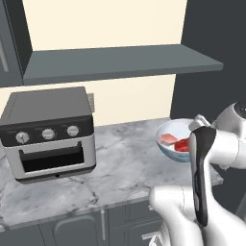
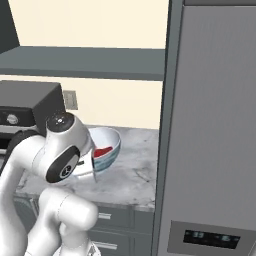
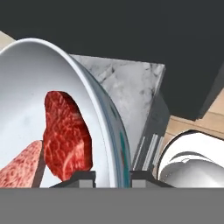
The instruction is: Place the bowl with the cucumber and lime on the top shelf of the fridge. Place the bowl with the steaks on the second highest shelf of the fridge.
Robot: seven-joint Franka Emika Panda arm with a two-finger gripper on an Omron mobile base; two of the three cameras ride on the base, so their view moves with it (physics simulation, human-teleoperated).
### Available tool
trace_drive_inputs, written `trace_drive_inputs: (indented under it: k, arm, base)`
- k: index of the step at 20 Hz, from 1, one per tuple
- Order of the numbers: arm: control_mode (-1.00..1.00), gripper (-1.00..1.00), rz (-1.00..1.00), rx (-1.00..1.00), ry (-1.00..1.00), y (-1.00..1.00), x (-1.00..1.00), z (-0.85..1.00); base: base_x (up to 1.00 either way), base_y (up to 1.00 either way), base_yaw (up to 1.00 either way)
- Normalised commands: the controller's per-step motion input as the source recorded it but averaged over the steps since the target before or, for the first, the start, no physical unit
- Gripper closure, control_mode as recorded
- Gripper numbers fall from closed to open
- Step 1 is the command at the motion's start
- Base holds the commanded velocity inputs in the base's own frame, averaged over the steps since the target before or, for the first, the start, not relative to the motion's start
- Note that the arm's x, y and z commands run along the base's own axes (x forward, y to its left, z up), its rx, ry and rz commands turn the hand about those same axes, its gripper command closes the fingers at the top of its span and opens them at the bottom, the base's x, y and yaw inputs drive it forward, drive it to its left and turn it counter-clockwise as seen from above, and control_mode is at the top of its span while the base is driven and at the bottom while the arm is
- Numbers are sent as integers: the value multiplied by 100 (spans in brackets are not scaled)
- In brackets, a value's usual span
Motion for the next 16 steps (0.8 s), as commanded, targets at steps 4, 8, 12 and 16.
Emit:
trace_drive_inputs:
  k: [4,8,12,16]
  arm:
    - [-100,100,-9,12,0,0,-23,35]
    - [-100,100,0,0,0,0,-21,-1]
    - [100,100,0,0,0,0,0,0]
    - [100,100,0,0,0,0,0,0]
  base:
    - [0,0,0]
    - [0,0,0]
    - [-100,-2,0]
    - [-100,-69,0]
